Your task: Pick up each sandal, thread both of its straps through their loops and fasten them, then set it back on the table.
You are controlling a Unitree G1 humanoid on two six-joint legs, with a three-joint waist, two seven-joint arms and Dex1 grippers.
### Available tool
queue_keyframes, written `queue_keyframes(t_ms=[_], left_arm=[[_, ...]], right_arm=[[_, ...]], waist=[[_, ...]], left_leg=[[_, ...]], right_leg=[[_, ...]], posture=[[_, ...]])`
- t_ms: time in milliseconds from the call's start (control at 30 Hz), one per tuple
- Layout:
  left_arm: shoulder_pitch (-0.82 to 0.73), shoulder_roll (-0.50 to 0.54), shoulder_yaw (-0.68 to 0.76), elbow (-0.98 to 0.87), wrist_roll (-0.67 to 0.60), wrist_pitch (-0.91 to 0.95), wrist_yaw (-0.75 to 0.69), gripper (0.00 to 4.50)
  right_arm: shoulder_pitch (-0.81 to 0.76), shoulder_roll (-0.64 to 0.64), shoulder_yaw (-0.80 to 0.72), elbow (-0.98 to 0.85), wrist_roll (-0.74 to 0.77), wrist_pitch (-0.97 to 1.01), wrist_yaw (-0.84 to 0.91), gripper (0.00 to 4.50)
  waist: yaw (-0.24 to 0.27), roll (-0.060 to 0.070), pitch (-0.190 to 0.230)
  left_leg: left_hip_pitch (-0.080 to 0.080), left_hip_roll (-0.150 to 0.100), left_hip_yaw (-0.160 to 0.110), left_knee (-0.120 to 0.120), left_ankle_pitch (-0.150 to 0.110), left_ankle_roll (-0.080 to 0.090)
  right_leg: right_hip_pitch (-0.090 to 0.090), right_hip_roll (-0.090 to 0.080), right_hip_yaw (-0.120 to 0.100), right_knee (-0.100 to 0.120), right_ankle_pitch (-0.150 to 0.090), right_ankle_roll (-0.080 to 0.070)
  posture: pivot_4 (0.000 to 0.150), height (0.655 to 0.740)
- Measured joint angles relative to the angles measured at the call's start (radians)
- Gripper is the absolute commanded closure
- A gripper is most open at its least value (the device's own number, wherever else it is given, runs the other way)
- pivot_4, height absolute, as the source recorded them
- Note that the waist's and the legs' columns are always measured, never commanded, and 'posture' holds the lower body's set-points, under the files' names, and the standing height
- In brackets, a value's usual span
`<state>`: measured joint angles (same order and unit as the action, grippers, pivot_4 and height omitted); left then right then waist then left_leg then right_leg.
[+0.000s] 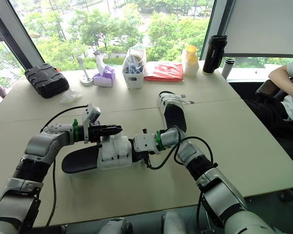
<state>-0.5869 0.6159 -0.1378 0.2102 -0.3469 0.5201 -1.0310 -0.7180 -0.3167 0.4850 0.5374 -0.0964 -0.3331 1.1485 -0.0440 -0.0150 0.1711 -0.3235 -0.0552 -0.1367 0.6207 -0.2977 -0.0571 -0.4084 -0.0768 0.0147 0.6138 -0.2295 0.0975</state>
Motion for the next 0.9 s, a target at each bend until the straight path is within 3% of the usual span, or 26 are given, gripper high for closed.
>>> queue_keyframes(t_ms=[300,567,667,900], left_arm=[[-0.044,0.010,-0.086,0.033,0.139,-0.096,0.003,3.52],[-0.003,0.044,-0.010,0.121,0.194,-0.031,0.129,3.52],[0.038,0.041,0.059,0.086,0.142,0.030,0.141,3.52],[0.201,0.032,0.324,-0.134,-0.120,0.210,0.123,3.52]], right_arm=[[0.000,0.000,0.000,0.000,0.000,0.001,-0.003,4.50],[-0.002,0.002,0.001,-0.004,-0.001,0.000,0.007,4.50],[-0.002,0.001,0.001,-0.006,-0.001,-0.001,0.007,4.50],[0.033,-0.037,-0.007,-0.125,0.000,0.070,0.007,4.50]], waist=[[0.000,0.001,-0.001],[-0.002,0.001,0.000],[-0.001,0.001,0.000],[0.002,0.001,0.001]], left_leg=[[0.001,0.000,0.000,-0.001,0.000,0.000],[0.001,0.000,0.000,-0.004,0.000,0.000],[0.001,0.000,0.000,-0.004,0.000,0.000],[-0.009,0.000,-0.001,-0.004,0.000,0.000]], right_leg=[[0.001,0.000,0.000,0.000,0.000,0.000],[-0.001,0.000,0.000,0.000,-0.001,0.002],[-0.001,-0.001,0.000,0.000,-0.001,0.002],[-0.009,-0.004,0.000,0.000,-0.001,0.002]], posture=[[0.150,0.7400],[0.150,0.7400],[0.150,0.7400],[0.150,0.7400]])
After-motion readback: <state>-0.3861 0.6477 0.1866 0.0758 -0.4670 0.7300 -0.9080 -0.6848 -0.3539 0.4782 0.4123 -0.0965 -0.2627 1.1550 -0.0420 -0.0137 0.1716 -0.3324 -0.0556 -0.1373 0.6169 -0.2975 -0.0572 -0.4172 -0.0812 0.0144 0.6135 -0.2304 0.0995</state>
